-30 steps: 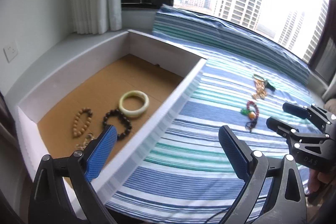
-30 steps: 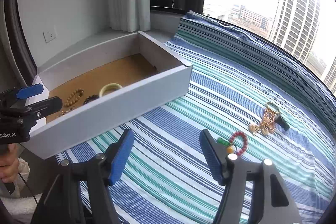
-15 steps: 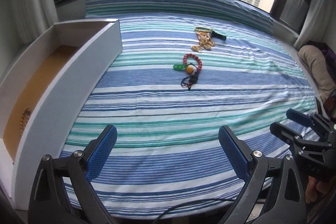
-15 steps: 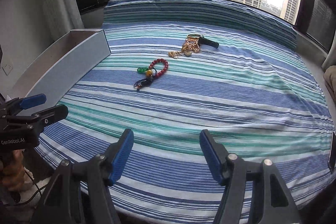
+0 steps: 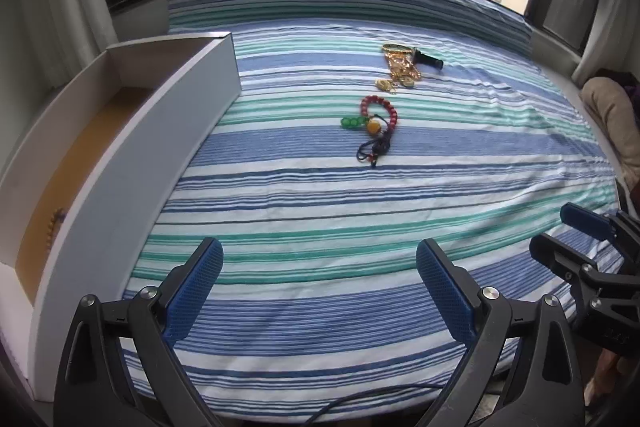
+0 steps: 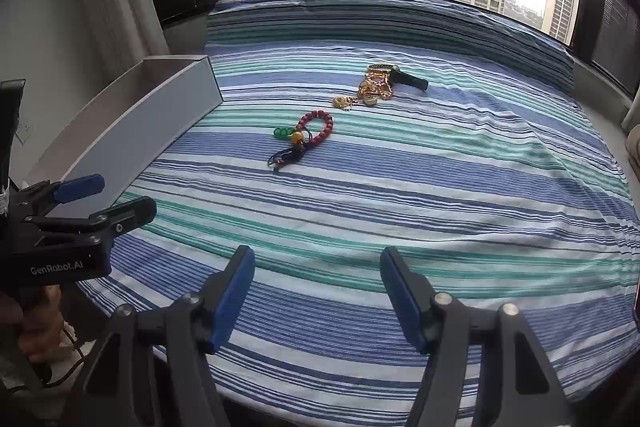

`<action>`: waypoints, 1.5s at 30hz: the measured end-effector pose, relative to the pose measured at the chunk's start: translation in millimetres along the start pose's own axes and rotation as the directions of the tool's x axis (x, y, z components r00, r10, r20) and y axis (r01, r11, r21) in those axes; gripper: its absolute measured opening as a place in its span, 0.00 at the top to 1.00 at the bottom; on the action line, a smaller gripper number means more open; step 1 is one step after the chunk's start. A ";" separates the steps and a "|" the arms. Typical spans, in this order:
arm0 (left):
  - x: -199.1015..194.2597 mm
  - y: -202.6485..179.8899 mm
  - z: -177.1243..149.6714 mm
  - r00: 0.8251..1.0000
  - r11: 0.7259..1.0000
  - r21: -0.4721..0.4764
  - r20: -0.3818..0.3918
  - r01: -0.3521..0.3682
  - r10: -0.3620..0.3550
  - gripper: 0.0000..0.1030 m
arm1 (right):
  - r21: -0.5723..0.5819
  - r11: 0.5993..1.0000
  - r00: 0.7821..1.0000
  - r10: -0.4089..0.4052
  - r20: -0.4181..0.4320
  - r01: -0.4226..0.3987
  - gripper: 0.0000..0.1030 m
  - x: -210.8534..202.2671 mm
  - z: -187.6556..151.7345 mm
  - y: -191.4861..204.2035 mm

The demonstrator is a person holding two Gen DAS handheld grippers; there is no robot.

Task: Organize jewelry

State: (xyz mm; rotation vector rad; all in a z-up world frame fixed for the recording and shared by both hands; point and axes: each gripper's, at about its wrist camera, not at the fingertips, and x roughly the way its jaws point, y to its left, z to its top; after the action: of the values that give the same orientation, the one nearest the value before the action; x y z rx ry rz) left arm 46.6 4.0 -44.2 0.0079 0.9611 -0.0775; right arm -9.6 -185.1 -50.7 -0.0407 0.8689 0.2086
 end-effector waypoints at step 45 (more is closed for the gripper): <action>146.4 -57.1 81.4 0.958 0.954 0.112 -0.103 0.278 -0.267 0.13 | 0.128 0.992 1.000 -0.003 -0.001 0.003 0.35 4.5 -7.4 -48.3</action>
State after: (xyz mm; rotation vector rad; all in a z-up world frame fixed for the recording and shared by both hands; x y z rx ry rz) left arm 192.8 -65.4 -116.0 -0.0063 1.0383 -0.3961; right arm -2.7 -232.5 -61.4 0.0778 0.8817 0.1496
